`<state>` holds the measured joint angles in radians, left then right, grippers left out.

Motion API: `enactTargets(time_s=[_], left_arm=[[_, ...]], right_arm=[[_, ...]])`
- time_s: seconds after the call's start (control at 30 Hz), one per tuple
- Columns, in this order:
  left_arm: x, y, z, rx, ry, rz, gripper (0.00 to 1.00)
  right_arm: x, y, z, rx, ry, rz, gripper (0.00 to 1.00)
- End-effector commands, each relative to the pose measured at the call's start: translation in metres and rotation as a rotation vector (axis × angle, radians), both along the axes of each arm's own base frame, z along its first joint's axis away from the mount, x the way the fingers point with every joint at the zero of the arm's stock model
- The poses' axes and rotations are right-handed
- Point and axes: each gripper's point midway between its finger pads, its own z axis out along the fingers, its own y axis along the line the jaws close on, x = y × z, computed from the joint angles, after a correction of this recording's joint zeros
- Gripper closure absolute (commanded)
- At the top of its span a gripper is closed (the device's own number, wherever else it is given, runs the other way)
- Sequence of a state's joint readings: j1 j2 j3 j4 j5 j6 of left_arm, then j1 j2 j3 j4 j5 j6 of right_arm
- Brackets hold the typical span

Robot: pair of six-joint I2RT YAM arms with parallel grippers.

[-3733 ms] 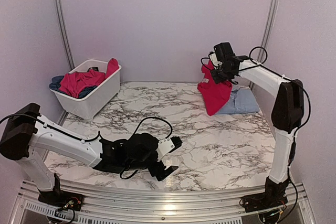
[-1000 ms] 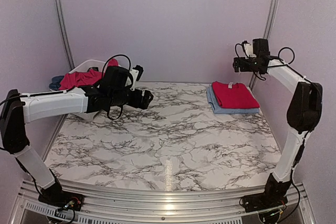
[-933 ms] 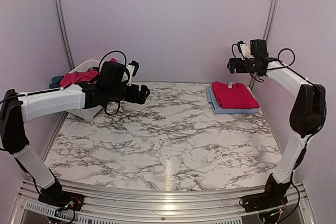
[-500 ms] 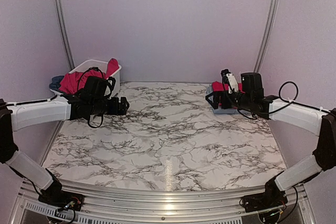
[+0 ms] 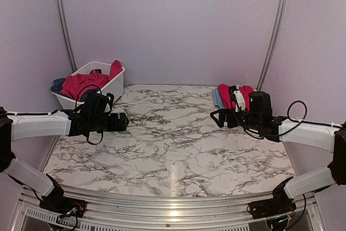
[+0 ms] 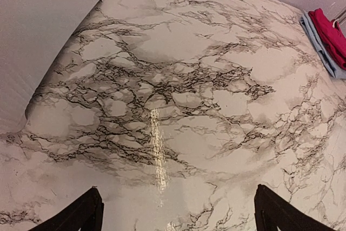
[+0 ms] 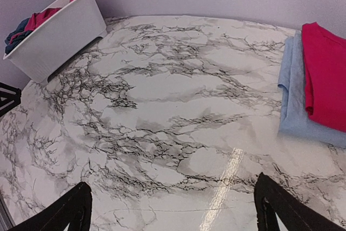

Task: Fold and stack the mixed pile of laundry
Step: Reset both arms

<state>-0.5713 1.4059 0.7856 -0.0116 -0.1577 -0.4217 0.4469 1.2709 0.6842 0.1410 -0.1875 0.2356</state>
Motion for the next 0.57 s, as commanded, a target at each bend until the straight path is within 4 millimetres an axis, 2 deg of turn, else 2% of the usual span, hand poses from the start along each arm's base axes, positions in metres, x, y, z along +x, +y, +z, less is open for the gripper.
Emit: enactTargets(time_s=[0.0, 0.23, 0.53], left_arm=[[0.011, -0.01, 0.023, -0.053, -0.058, -0.005, 0.01], [0.012, -0.012, 0.023, -0.063, -0.058, -0.009, 0.01], [0.013, -0.012, 0.026, -0.064, -0.066, -0.006, 0.01]], right_arm=[[0.011, 0.002, 0.026, 0.023, -0.066, -0.023, 0.01], [0.019, -0.005, 0.014, 0.002, -0.024, -0.083, 0.01], [0.017, -0.004, 0.016, 0.011, -0.046, -0.07, 0.01]])
